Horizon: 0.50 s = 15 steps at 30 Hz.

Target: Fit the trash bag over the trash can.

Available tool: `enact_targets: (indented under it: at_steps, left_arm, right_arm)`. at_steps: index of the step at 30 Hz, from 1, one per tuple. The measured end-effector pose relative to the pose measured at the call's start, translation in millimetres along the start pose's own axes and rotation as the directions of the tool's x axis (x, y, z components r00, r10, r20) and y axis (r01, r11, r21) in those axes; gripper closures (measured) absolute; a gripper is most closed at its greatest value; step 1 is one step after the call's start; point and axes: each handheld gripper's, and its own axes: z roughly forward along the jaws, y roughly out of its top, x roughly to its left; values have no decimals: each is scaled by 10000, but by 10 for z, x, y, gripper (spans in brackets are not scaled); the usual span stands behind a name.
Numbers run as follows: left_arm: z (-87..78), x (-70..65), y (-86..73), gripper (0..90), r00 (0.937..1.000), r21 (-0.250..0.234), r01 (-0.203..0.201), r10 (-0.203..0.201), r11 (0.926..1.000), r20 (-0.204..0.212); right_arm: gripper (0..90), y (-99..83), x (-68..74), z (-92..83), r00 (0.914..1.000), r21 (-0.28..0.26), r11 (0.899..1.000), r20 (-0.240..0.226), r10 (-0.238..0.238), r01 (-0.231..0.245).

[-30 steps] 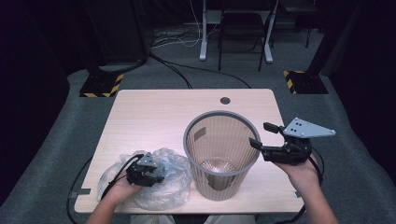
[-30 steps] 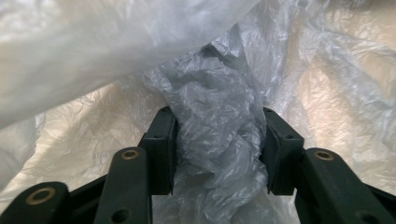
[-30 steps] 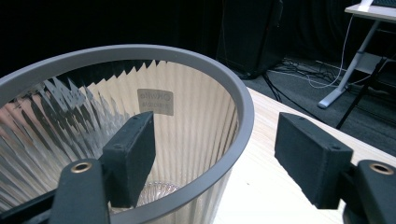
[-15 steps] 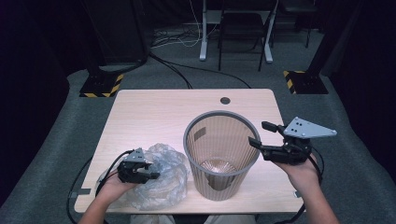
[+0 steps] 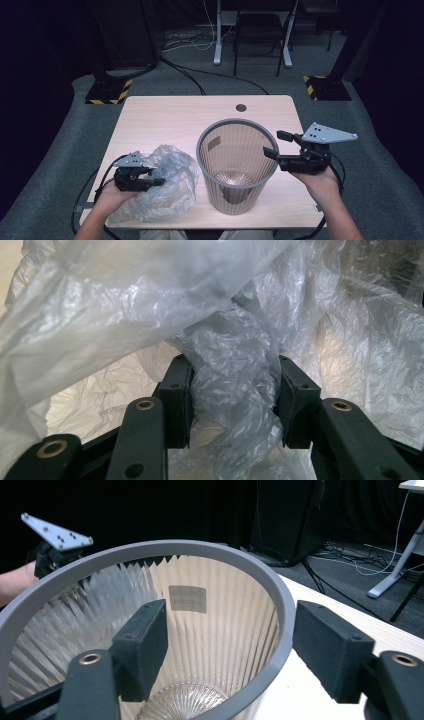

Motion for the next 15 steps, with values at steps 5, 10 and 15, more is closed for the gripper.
enact_targets:
  at_steps: [5,10,15]
  left_arm:
    - [-110,-32,114,561,10000,-638,58,-54,9979,55]
    - [-212,-66,230,560,10000,-1146,22,-16,9934,54]
    - [-292,-96,333,558,9999,-1644,-101,110,9864,51]
  right_arm:
    - [283,27,13,22,9995,109,9999,-320,-37,40]
    - [268,41,26,52,9985,284,9995,-532,-151,166]
    - [272,46,24,78,9982,408,9990,-568,-171,194]
